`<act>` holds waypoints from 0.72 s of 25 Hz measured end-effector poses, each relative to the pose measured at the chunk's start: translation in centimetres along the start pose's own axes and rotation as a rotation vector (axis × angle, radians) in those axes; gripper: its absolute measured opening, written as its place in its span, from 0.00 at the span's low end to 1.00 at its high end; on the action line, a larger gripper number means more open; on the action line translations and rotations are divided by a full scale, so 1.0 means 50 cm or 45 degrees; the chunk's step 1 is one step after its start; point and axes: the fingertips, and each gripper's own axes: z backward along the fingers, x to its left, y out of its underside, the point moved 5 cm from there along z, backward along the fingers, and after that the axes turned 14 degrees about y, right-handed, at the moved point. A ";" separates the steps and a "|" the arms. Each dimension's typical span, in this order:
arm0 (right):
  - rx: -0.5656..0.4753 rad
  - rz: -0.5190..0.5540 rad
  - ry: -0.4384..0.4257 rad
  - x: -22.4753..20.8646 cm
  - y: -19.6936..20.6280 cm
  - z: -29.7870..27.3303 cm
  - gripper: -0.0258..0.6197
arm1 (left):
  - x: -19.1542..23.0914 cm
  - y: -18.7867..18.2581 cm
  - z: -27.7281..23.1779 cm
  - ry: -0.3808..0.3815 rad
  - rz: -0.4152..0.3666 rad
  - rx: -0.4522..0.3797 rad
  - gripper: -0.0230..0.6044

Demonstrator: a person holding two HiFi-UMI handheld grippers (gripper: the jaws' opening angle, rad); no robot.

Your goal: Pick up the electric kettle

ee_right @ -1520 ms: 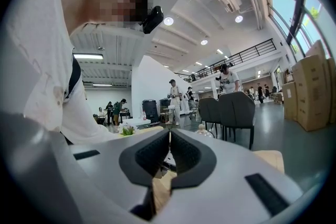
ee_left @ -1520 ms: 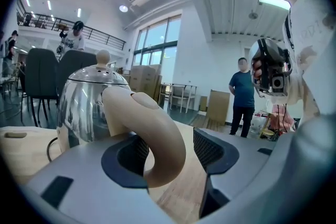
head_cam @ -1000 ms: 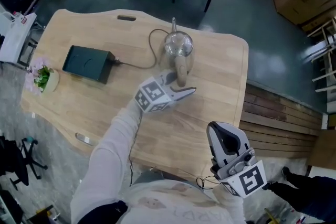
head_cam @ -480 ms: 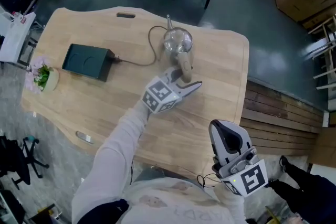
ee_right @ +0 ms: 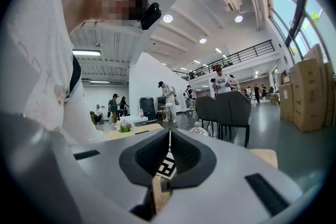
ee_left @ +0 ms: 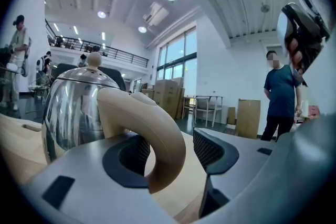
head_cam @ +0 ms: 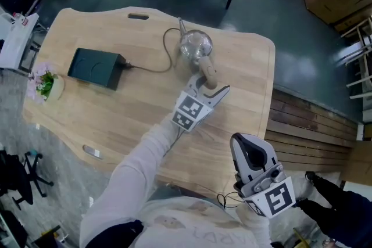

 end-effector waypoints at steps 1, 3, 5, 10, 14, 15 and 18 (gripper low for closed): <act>0.001 0.000 0.000 0.000 0.000 0.000 0.07 | 0.000 -0.001 -0.004 -0.022 0.000 -0.009 0.42; 0.003 -0.002 0.002 -0.002 0.001 0.000 0.07 | 0.001 -0.002 -0.011 -0.058 0.003 -0.019 0.42; 0.006 -0.004 0.006 -0.005 0.003 0.001 0.07 | 0.003 -0.003 -0.019 -0.092 0.004 -0.022 0.42; 0.013 -0.003 0.012 -0.008 0.006 0.005 0.07 | 0.006 -0.005 -0.036 -0.193 -0.008 -0.018 0.42; 0.014 -0.005 0.021 -0.013 0.006 0.006 0.07 | 0.010 -0.004 -0.049 -0.282 -0.028 -0.002 0.42; 0.014 -0.005 0.024 -0.014 0.006 0.007 0.07 | 0.011 -0.002 -0.051 -0.305 -0.025 -0.001 0.42; 0.015 -0.004 0.029 -0.018 0.008 0.011 0.07 | 0.015 0.003 -0.058 -0.377 -0.015 -0.008 0.42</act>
